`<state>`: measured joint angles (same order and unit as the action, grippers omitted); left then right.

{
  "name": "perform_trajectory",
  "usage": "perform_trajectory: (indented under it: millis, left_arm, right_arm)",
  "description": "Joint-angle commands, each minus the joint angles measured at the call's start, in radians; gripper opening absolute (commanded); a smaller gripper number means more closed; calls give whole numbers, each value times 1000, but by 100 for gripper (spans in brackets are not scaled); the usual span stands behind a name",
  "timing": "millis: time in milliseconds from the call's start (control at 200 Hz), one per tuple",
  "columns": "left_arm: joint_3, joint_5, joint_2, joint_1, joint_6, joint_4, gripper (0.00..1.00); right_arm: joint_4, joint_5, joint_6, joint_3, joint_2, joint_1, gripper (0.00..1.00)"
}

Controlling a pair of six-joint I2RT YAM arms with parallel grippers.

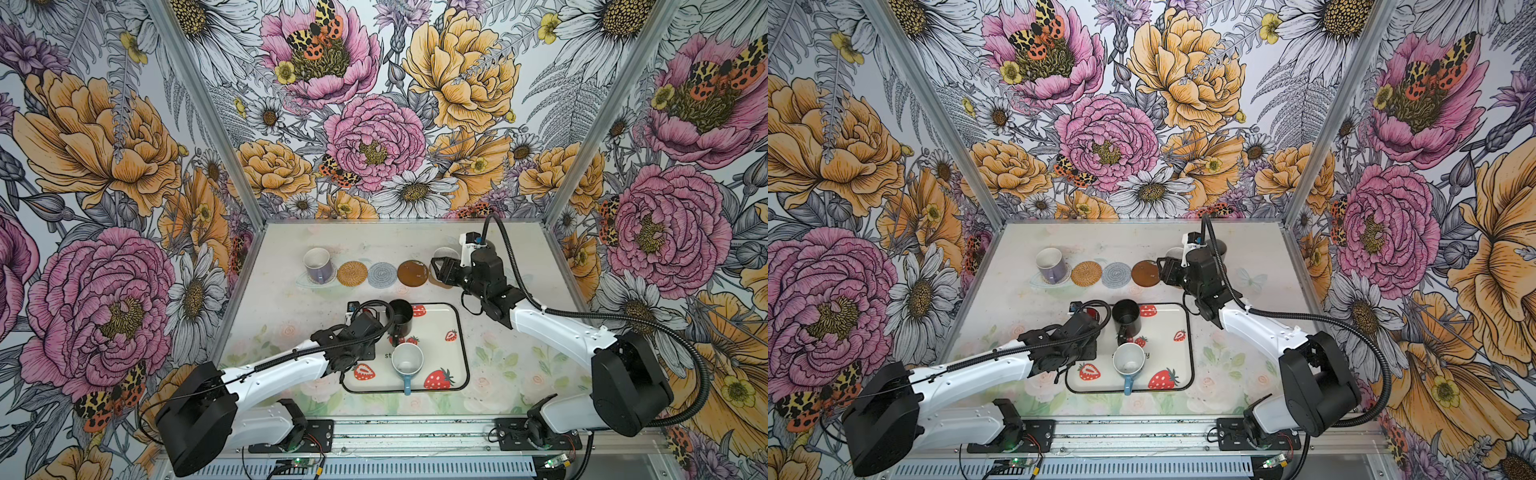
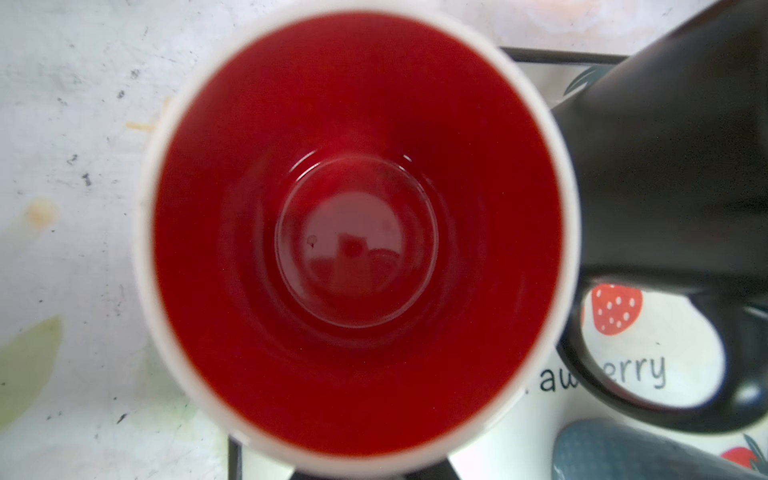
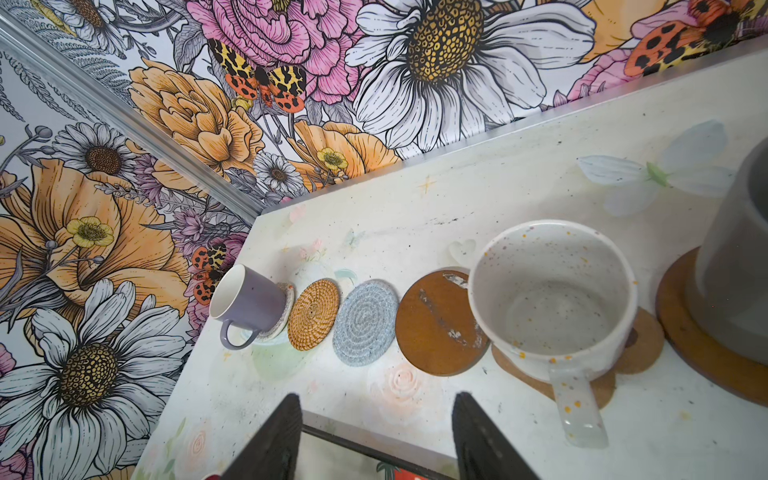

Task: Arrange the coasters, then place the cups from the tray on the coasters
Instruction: 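Lower the left gripper onto the red-lined mug rim and close it, then lift the red-lined mug and carry it toward the rattan coaster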

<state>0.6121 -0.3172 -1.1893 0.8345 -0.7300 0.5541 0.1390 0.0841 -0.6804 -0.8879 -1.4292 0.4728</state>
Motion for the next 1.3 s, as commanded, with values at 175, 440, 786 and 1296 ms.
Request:
perform_trajectory:
  millis: [175, 440, 786, 1296]
  left_arm:
    - [21, -36, 93, 3, 15, 19, 0]
    - [76, -63, 116, -15, 60, 60, 0]
    - [166, -50, 60, -122, 151, 69, 0]
    - [286, 3, -84, -281, 267, -26, 0]
  right_arm:
    - [4, 10, 18, -39, -7, -2, 60]
    - [3, 22, 19, -41, -5, -5, 60]
    - [4, 42, 21, -36, -1, -16, 60]
    - [10, 50, 24, -20, 16, -21, 60]
